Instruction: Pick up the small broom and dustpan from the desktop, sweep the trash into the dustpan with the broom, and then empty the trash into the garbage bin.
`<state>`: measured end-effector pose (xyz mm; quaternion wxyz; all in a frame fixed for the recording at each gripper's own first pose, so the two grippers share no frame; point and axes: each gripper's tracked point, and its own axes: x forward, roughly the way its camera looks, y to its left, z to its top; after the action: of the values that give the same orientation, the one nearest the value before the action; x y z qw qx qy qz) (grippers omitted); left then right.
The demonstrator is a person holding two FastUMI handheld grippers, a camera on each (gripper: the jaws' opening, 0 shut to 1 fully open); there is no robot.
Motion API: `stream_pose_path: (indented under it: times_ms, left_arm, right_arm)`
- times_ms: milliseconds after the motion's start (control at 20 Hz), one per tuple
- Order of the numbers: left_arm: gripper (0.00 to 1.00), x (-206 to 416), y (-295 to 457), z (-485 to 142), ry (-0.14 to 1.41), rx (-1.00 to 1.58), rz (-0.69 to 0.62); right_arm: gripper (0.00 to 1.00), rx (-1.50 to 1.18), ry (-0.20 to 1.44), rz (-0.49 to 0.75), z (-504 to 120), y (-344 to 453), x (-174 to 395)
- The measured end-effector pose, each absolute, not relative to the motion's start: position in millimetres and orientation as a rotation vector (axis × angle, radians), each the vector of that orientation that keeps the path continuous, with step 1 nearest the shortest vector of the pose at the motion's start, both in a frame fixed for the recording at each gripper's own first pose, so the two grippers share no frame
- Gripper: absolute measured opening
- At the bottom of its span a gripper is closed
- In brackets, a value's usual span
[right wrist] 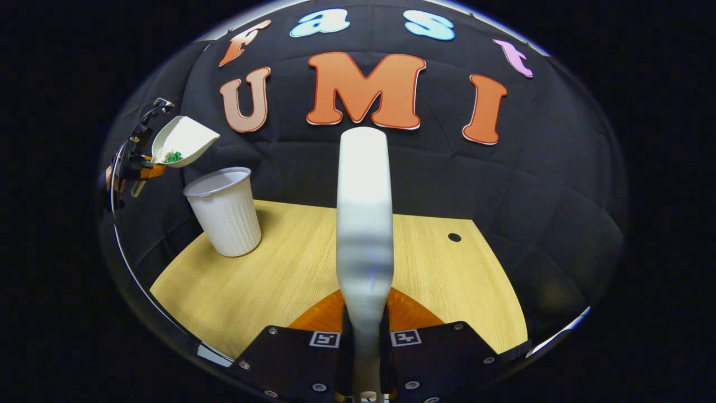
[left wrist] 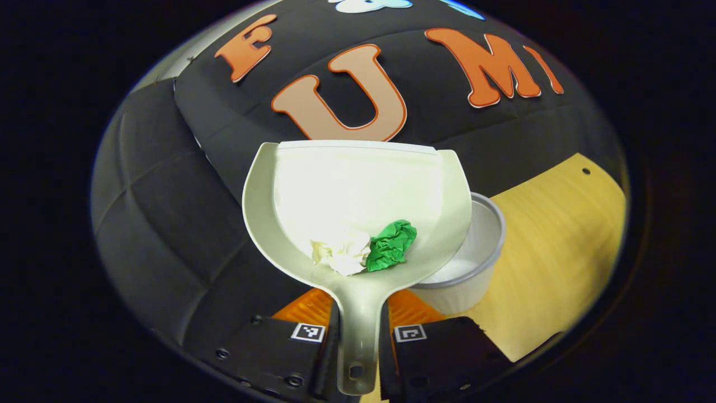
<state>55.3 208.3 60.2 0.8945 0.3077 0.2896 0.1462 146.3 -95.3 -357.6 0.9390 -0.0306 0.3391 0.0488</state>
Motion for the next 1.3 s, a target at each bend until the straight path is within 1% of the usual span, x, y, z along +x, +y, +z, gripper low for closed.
stream_pose_path:
  times_ms: [100, 150, 400, 550, 650, 700, 750, 1000, 1150, 1300]
  left_arm:
    - [0.30, 58, 223, 67, 0.595, 0.713, 0.318]
    - [0.30, 57, 221, 65, 0.593, 0.705, 0.309]
    - [0.30, 45, 235, 55, 0.687, 0.820, 0.291]
    - [0.30, 41, 245, 51, 0.747, 0.965, 0.272]
    - [0.30, 46, 247, 56, 0.750, 1.114, 0.238]
    - [0.32, 49, 249, 59, 0.746, 1.180, 0.224]
    - [0.30, 50, 246, 60, 0.745, 1.221, 0.192]
    - [0.30, 56, 245, 65, 0.726, 1.453, 0.085]
    - [0.29, 59, 242, 69, 0.711, 1.553, 0.055]
    - [0.30, 64, 242, 76, 0.655, 1.683, 0.045]
  right_arm:
    - [0.18, -0.061, 0.672, 0.096, -351, -93, 150]
    - [0.18, -0.062, 0.663, 0.097, -349, -92, 153]
    - [0.18, -0.067, 0.652, 0.101, -345, -87, 158]
    - [0.18, -0.073, 0.658, 0.092, -347, -90, 160]
    - [0.18, -0.069, 0.667, 0.086, -349, -91, 161]
    - [0.18, -0.068, 0.667, 0.082, -350, -92, 162]
    - [0.18, -0.065, 0.668, 0.082, -351, -91, 164]
    - [0.18, -0.068, 0.673, 0.070, -354, -94, 167]
    - [0.18, -0.056, 0.678, 0.070, -355, -94, 170]
    - [0.18, -0.062, 0.681, 0.074, -358, -93, 169]
